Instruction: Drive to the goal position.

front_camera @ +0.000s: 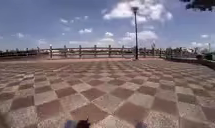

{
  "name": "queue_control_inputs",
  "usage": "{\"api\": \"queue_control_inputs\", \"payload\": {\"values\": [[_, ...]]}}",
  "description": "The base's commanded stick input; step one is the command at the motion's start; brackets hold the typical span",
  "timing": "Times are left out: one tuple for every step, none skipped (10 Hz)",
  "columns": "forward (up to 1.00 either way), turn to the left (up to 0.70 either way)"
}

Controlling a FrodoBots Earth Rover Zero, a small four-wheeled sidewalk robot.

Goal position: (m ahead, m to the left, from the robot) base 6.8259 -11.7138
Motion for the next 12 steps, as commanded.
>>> {"api": "queue_control_inputs", "payload": {"values": [[0.00,-0.45],[0.00,-0.45],[0.00,-0.45],[0.00,-0.45],[0.00,-0.45],[0.35,-0.22],[0.70,0.00],[0.70,0.00],[0.70,0.00],[0.70,0.00],[0.70,0.00],[0.70,0.00]]}}
